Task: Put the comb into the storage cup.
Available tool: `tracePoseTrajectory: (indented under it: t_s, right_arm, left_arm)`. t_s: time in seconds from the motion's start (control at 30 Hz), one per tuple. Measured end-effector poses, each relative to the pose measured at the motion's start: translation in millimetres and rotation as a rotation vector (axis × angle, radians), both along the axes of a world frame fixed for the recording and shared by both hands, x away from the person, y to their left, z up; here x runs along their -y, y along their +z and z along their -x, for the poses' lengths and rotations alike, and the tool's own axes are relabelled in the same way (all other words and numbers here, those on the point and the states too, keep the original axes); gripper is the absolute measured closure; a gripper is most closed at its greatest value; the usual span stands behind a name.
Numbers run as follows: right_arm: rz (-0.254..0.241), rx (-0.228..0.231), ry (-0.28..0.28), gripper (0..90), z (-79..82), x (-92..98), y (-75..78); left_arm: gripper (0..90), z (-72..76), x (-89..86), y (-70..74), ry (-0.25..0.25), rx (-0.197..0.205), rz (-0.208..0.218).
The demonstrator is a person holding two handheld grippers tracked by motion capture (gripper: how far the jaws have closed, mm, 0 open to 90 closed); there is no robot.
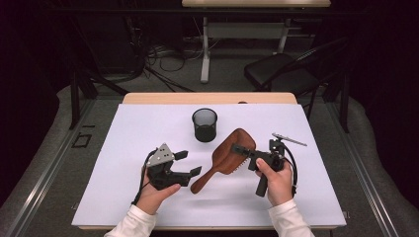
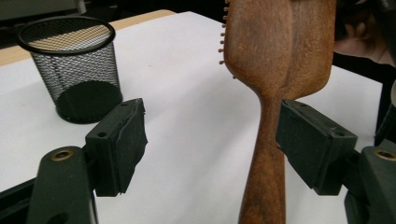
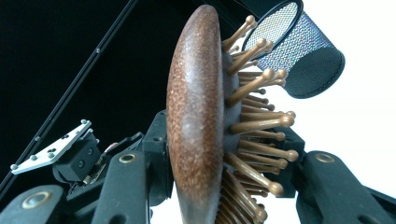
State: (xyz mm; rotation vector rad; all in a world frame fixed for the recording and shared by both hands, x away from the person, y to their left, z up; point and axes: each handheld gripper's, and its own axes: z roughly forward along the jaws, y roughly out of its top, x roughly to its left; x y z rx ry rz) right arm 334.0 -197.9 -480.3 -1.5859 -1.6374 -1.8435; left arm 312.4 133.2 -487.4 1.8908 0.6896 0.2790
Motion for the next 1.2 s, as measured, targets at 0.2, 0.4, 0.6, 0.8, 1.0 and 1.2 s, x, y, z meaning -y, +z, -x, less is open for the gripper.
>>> tracePoseTrajectory:
  t_s: [0.2,0.4,0.6,0.8,1.0,1.2]
  right_arm:
    - [0.003,-0.002,0.001,52.4,0.2,1.6,0.5]
    - [0.001,0.001,-0.003,52.4,0.3,2.8,1.0]
    - [-0.001,0.006,-0.014,52.4,0.4,5.0,1.9]
    - [-0.003,0.016,-0.030,52.3,0.4,5.7,2.1]
    - [-0.001,0.015,-0.031,52.3,0.2,6.0,1.8]
    - [0.002,0.019,-0.041,52.3,0.0,6.5,1.9]
  left_arm:
    - [24.2,-2.9,-5.4,0.6,0.016,-0.007,0.003]
    - [20.9,-5.5,-12.5,1.5,0.037,-0.017,0.023]
    - [16.6,-7.4,-21.3,3.4,0.053,-0.004,0.046]
    - [15.8,-9.9,-29.9,4.2,0.065,0.002,0.053]
    - [15.8,-13.6,-37.5,2.8,0.089,-0.004,0.054]
    - [15.8,-15.9,-44.3,1.9,0.127,0.007,0.035]
